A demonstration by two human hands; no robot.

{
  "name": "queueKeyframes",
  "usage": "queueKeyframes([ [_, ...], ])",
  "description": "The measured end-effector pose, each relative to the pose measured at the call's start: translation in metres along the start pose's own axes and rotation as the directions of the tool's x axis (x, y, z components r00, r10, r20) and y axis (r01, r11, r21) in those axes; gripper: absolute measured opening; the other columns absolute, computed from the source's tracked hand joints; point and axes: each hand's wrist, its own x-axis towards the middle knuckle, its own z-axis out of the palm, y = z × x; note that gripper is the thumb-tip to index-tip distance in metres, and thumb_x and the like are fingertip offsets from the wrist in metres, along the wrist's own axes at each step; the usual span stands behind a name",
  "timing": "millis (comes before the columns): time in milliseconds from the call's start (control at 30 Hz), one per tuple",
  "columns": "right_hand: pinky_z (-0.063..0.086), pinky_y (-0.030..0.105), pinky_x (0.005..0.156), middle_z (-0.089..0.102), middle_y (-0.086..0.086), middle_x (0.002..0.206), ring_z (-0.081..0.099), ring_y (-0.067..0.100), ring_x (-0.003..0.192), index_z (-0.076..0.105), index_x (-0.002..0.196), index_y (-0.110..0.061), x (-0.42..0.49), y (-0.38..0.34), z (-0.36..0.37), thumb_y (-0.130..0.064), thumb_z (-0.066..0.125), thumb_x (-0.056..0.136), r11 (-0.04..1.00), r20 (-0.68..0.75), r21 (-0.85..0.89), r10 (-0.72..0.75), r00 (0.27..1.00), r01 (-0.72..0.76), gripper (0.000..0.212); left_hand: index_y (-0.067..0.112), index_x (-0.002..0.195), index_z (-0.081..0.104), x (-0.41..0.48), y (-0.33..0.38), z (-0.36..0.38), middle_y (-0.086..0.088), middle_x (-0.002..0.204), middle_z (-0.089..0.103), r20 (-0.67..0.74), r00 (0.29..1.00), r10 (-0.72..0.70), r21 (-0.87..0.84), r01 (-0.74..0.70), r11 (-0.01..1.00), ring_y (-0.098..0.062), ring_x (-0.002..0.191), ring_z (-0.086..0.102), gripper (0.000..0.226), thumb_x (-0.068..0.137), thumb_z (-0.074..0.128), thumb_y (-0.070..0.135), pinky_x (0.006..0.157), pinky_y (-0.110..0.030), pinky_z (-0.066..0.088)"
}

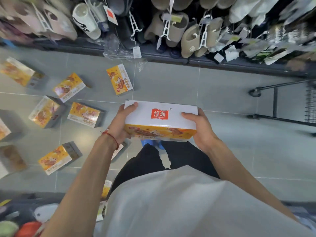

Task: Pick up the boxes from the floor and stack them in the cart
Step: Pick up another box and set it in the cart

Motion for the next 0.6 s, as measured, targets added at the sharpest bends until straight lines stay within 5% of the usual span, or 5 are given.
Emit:
queueKeyframes([
  [200, 0.058, 0.059, 0.096, 0.073, 0.004, 0.120, 0.070, 0.029, 0.113, 0.055, 0.130, -0.029, -0.021, 0.022, -0.008, -0.020, 0.078, 0.087, 0.996, -0.056, 0.089, 0.011, 0.998, -0.006, 0.049, 0.038, 0.129, 0.052, -0.010, 0.010, 0.007, -0.002, 0.107, 0.073, 0.057, 0.998, 0.029, 0.093, -0.034, 0.995, -0.025, 0.094, 0.070, 0.058, 0.076, 0.072, 0.047, 0.063, -0.033, 0.055],
  [300, 0.061, 0.056, 0.085, 0.073, 0.006, 0.123, 0.069, 0.032, 0.116, 0.056, 0.132, -0.029, -0.026, 0.029, -0.020, -0.024, 0.082, 0.078, 0.986, -0.061, 0.167, -0.011, 0.998, 0.021, 0.060, 0.036, 0.126, 0.053, -0.012, 0.014, 0.026, 0.003, 0.099, 0.071, 0.053, 0.995, 0.089, 0.162, -0.096, 0.982, -0.014, 0.079, 0.067, 0.041, 0.088, 0.070, 0.033, 0.043, -0.017, 0.042],
  [367, 0.060, 0.048, 0.078, 0.074, 0.007, 0.122, 0.070, 0.033, 0.115, 0.057, 0.132, -0.030, -0.030, 0.032, -0.032, -0.027, 0.081, 0.072, 0.976, -0.085, 0.215, -0.015, 0.996, 0.033, 0.065, 0.036, 0.127, 0.053, -0.014, 0.015, 0.044, 0.005, 0.098, 0.070, 0.063, 0.993, 0.098, 0.210, -0.110, 0.972, -0.010, 0.074, 0.065, 0.038, 0.092, 0.067, 0.031, 0.040, -0.014, 0.039],
  [500, 0.057, 0.051, 0.099, 0.074, 0.006, 0.123, 0.069, 0.031, 0.117, 0.055, 0.138, -0.029, -0.035, 0.035, -0.069, -0.027, 0.084, 0.073, 0.959, -0.132, 0.274, -0.038, 0.991, 0.073, 0.072, 0.033, 0.128, 0.053, -0.022, 0.013, 0.087, 0.008, 0.090, 0.070, 0.085, 0.989, 0.118, 0.273, -0.137, 0.952, -0.006, 0.067, 0.065, 0.040, 0.091, 0.068, 0.030, 0.038, -0.014, 0.036],
  [600, 0.055, 0.051, 0.099, 0.076, 0.001, 0.119, 0.070, 0.027, 0.116, 0.055, 0.136, -0.028, -0.035, 0.038, -0.106, -0.020, 0.079, 0.086, 0.956, -0.137, 0.273, -0.074, 0.988, 0.109, 0.056, 0.029, 0.128, 0.054, -0.026, 0.006, 0.126, 0.008, 0.094, 0.070, 0.082, 0.987, 0.136, 0.303, -0.155, 0.940, -0.005, 0.067, 0.065, 0.041, 0.090, 0.069, 0.029, 0.042, -0.015, 0.036],
])
